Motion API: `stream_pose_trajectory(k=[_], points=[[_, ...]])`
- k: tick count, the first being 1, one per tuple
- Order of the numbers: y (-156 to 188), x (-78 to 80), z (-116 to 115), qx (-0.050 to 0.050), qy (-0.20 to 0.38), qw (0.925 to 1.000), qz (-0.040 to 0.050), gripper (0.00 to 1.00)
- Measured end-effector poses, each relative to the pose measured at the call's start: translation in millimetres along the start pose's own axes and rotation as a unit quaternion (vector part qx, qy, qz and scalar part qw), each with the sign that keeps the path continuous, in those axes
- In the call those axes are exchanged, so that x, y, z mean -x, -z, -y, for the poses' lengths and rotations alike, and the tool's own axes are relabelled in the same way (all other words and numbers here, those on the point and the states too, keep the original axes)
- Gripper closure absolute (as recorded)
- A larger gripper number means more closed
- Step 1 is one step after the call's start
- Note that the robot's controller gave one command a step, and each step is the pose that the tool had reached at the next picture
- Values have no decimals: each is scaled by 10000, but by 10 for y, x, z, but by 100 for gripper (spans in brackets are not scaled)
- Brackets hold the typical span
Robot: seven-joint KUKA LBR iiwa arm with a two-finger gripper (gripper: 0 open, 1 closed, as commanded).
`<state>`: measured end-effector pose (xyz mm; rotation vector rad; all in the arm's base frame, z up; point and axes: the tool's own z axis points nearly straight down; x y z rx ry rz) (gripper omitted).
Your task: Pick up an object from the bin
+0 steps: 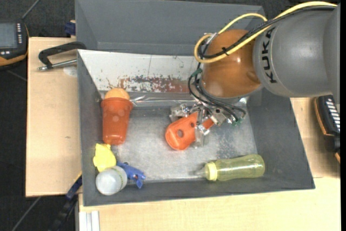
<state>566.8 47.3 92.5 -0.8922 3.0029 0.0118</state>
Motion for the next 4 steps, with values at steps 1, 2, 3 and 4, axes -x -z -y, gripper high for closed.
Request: stream_pose_trajectory(k=[1, 2, 3, 4], points=[[0, 0, 0, 0, 0, 10000, 0, 100], [0, 0, 0, 0, -1, 10000, 0, 100], [0, 0, 0, 0, -1, 10000, 0, 100], [0, 0, 0, 1, -1, 10000, 1, 100]])
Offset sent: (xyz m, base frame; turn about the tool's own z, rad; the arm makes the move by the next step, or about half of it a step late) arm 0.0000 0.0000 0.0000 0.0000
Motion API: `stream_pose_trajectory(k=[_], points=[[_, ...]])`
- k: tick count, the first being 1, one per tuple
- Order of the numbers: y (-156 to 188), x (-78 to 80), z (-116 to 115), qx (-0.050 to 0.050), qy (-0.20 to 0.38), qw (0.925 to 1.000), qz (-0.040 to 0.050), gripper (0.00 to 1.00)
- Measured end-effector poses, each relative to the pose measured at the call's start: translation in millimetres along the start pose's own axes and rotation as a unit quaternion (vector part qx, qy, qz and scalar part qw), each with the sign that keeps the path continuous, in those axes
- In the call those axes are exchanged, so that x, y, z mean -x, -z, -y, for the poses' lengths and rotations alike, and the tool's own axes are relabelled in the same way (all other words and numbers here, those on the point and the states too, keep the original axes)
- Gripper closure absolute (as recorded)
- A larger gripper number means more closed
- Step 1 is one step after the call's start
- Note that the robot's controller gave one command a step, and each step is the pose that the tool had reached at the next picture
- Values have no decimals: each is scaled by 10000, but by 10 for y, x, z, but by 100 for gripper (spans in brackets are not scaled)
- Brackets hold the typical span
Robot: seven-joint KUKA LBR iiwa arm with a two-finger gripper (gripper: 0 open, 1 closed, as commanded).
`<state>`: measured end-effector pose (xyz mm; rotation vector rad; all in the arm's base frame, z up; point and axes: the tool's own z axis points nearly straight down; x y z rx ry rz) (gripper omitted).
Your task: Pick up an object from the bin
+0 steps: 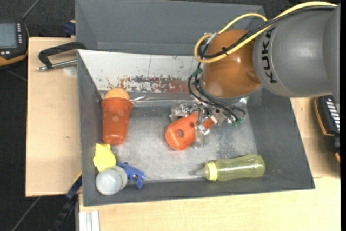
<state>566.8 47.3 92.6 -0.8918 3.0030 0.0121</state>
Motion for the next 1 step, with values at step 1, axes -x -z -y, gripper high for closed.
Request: stream_pose_trajectory(k=[1], points=[[0, 0, 0, 0, 1, 10000, 0, 100]])
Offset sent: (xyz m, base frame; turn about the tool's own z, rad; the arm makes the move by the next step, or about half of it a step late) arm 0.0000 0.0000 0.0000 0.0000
